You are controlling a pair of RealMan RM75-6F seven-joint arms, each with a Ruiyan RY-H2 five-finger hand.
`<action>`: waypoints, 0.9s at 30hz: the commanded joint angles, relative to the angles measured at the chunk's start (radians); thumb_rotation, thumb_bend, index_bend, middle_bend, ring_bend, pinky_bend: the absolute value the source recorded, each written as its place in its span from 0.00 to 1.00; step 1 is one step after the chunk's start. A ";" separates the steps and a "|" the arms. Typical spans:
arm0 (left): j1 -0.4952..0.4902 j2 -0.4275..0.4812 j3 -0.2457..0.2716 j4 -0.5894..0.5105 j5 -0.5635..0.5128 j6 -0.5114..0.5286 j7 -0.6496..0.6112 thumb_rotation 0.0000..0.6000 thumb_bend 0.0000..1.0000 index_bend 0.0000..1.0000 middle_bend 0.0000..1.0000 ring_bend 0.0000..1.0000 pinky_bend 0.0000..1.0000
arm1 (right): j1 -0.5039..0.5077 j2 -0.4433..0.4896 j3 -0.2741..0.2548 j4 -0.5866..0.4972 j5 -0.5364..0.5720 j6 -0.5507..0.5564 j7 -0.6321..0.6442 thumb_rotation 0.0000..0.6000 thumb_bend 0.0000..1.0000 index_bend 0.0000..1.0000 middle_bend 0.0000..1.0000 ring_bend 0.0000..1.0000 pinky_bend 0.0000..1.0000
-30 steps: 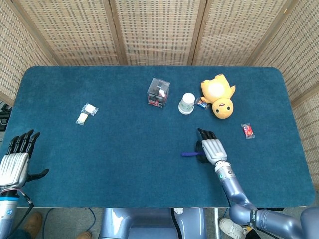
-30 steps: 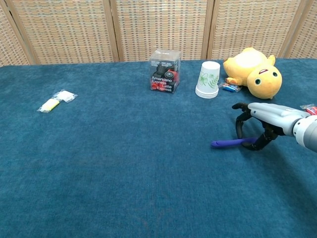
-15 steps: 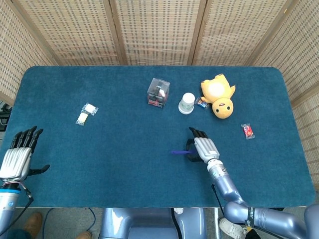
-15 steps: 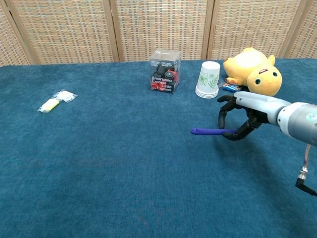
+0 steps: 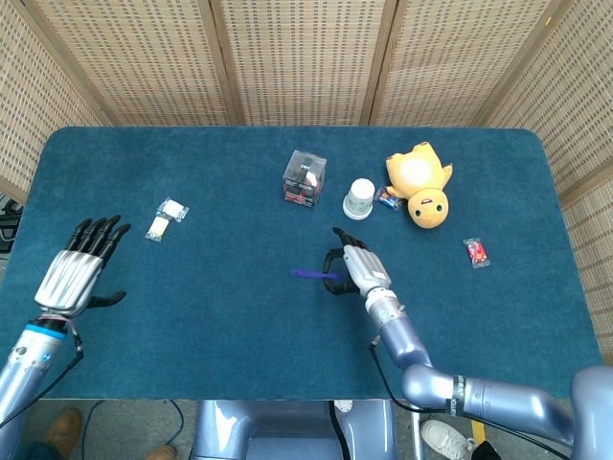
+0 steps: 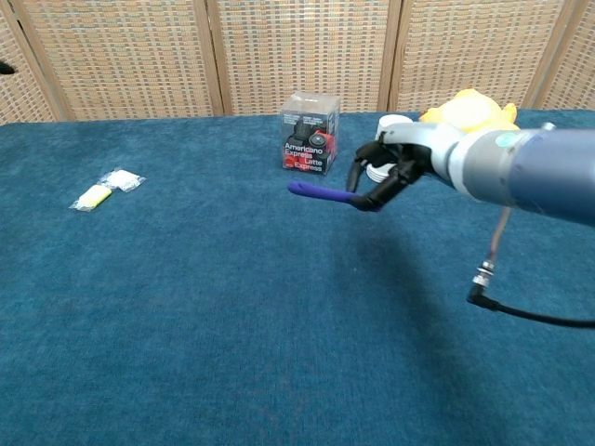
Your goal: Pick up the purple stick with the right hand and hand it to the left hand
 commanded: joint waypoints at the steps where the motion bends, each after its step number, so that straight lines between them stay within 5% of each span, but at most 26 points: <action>1: -0.071 -0.032 -0.025 0.046 0.051 -0.041 -0.014 1.00 0.00 0.00 0.00 0.00 0.00 | 0.069 -0.016 0.059 -0.028 0.122 0.018 -0.009 1.00 0.56 0.61 0.05 0.00 0.00; 6: -0.183 -0.110 -0.052 0.123 0.112 -0.092 -0.055 1.00 0.00 0.09 0.00 0.00 0.00 | 0.125 -0.028 0.084 -0.042 0.210 0.028 -0.006 1.00 0.56 0.61 0.06 0.00 0.00; 11: -0.256 -0.192 -0.063 0.186 0.140 -0.108 -0.111 1.00 0.00 0.28 0.00 0.00 0.00 | 0.156 -0.035 0.077 -0.044 0.224 0.053 -0.006 1.00 0.56 0.61 0.06 0.00 0.00; 27: -0.353 -0.300 -0.065 0.152 0.096 -0.161 -0.015 1.00 0.12 0.42 0.00 0.00 0.00 | 0.182 -0.039 0.058 -0.040 0.231 0.077 0.024 1.00 0.56 0.61 0.06 0.00 0.00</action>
